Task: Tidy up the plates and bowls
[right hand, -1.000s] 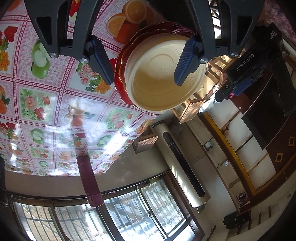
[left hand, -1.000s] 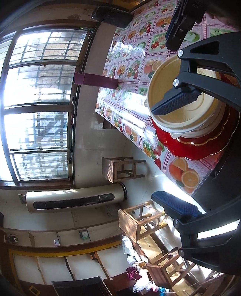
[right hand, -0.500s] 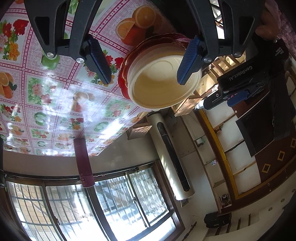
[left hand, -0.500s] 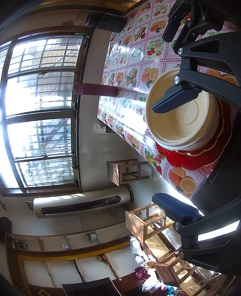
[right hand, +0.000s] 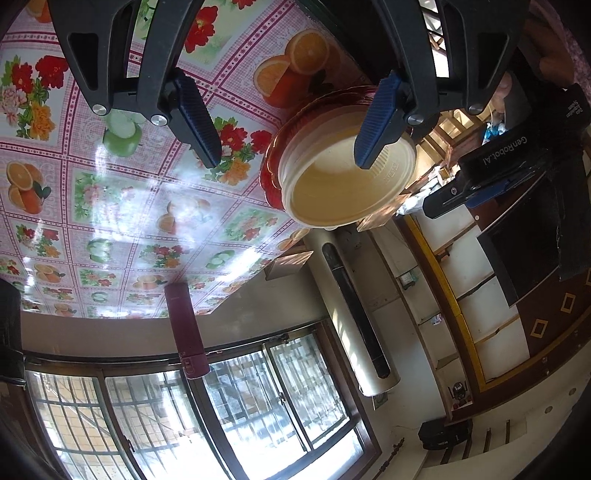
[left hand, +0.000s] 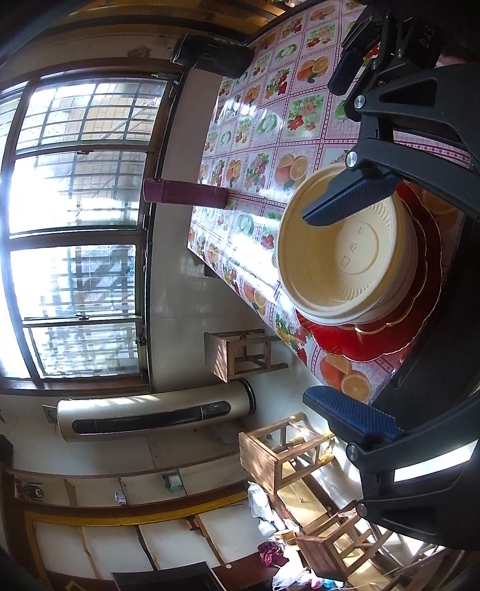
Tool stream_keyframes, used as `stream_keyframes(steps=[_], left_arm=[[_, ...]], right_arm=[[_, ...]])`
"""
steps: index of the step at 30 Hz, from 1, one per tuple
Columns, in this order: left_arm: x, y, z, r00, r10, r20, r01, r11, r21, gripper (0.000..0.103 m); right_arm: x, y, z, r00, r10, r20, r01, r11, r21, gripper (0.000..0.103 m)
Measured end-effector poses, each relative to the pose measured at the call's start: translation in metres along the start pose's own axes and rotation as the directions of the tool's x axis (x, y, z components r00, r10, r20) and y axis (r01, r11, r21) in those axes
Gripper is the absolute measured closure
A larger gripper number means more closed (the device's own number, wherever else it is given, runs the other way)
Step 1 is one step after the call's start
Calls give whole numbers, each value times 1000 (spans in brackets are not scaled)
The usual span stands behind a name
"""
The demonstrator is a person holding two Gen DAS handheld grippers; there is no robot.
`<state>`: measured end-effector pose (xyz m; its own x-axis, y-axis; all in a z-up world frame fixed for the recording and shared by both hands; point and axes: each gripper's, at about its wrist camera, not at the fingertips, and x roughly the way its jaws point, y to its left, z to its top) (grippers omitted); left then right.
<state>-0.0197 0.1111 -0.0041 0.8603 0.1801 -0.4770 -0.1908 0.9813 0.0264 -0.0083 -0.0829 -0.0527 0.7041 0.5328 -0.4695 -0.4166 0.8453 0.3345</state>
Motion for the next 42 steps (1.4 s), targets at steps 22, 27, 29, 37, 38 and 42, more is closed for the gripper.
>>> stream_keyframes(steps=[22, 27, 29, 37, 38, 42], left_arm=[[-4, -6, -9, 1000, -18, -16, 18, 1000, 9, 14], [-5, -6, -11, 1000, -20, -23, 20, 1000, 12, 14], [-5, -6, -11, 999, -23, -26, 23, 1000, 10, 14], [-18, -2, -5, 997, -68, 32, 68, 997, -21, 8], [-22, -3, -4, 997, -58, 50, 59, 998, -16, 0], [-32, -8, -2, 992, 23, 120, -26, 999, 23, 0]], right_arm=[[2, 9, -7, 1000, 16, -11, -16, 999, -28, 27], [5, 12, -7, 1000, 17, -23, -18, 999, -33, 27], [5, 12, -8, 1000, 17, -25, -18, 999, -35, 27], [7, 15, -8, 1000, 11, -21, -12, 999, -46, 27], [7, 15, -8, 1000, 11, -22, -12, 999, -46, 27], [7, 16, -8, 1000, 13, -21, -14, 999, -49, 27]])
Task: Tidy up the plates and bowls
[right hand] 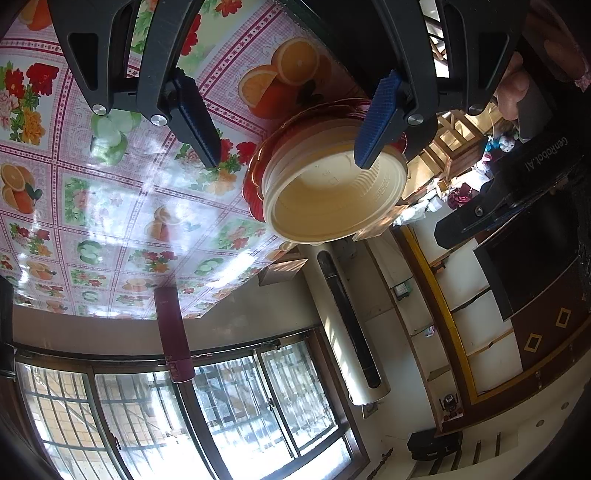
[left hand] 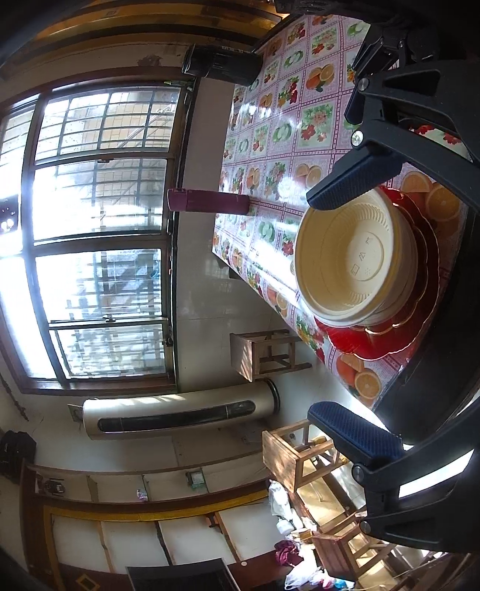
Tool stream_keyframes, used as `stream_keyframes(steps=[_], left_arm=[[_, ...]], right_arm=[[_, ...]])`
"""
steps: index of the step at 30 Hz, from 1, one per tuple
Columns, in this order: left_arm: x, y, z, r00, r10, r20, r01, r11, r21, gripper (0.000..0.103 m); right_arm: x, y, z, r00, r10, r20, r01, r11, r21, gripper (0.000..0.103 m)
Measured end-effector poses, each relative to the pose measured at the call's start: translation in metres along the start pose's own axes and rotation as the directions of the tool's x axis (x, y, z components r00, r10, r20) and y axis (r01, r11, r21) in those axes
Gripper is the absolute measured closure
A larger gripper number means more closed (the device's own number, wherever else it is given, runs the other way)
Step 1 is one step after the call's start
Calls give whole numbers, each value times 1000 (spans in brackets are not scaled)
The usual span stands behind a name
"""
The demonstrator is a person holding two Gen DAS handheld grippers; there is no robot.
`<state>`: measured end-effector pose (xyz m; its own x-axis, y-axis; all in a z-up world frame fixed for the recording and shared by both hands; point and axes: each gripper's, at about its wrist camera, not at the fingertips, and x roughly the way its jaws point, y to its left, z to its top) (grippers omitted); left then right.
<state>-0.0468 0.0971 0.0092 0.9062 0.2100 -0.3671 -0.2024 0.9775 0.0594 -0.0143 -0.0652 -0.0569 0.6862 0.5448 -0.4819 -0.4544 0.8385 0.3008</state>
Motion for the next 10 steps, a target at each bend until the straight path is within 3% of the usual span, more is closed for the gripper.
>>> stream_keyframes(steps=[2, 6, 10], left_arm=[[-2, -3, 0, 999, 36, 16, -36, 999, 17, 0], [1, -2, -2, 1000, -26, 0, 26, 1000, -6, 0], [3, -1, -4, 1000, -23, 1, 23, 1000, -5, 0]], right_arm=[[0, 1, 0, 1000, 0, -1, 0, 1000, -3, 27], [1, 1, -1, 1000, -4, 2, 4, 1000, -8, 27], [1, -1, -1, 1000, -6, 4, 6, 1000, -7, 27]])
